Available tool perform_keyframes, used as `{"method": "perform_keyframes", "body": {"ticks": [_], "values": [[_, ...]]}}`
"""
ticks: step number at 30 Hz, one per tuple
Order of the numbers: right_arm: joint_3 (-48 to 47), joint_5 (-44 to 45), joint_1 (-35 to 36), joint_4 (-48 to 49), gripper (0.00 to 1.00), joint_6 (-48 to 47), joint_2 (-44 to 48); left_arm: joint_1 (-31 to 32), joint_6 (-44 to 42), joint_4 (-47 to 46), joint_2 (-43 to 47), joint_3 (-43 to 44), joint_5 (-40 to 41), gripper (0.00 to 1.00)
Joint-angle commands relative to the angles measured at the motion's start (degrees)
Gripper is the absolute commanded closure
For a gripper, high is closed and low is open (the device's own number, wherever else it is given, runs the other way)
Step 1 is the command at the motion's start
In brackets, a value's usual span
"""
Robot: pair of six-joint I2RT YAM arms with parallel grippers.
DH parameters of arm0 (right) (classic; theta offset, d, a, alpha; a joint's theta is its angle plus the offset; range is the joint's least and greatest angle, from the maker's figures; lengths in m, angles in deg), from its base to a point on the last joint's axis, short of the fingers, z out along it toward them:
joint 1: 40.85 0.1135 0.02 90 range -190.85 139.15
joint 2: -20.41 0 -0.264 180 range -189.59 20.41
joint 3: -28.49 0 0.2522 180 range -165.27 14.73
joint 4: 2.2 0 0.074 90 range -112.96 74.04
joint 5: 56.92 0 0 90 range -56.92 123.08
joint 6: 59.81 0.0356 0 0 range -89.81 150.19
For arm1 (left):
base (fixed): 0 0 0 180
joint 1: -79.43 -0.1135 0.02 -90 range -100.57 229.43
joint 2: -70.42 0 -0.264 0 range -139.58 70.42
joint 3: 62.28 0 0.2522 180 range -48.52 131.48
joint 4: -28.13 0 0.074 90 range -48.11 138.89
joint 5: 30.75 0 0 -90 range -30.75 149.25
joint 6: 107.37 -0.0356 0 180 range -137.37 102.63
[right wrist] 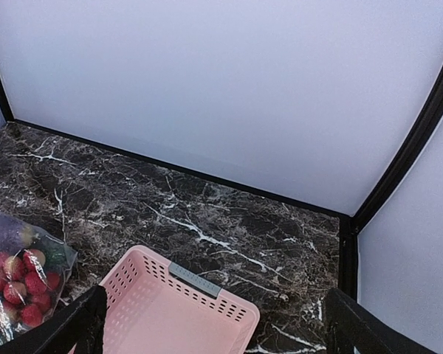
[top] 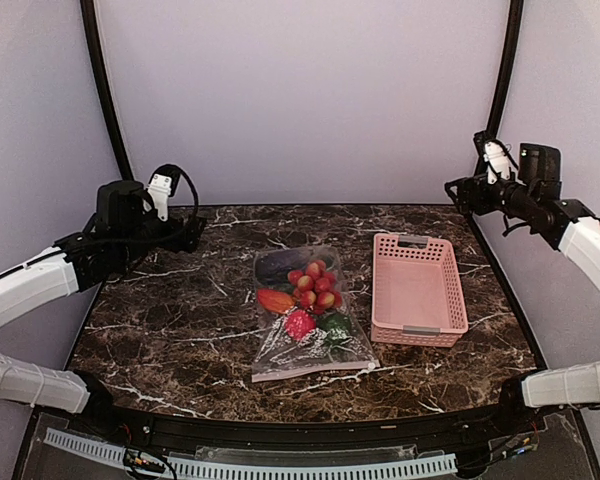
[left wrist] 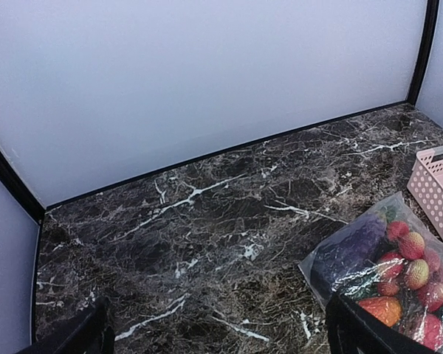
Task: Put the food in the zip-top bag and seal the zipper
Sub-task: Reset both arms
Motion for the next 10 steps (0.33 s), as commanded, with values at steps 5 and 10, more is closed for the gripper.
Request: {"method": "perform_keyframes", "body": {"ticks": [5, 10], "values": [[1.46, -1.97, -0.3, 3.05, 0.01, 1.48, -0.55, -0.07, -1.38, -10.08, 3.88, -8.42, 7.54, 0.01], [1.92, -3.65, -0.96, 3.62, 0.01, 1.92, -1.28, -0.09, -1.22, -9.1, 3.64, -7.76, 10.27, 0.01]]}}
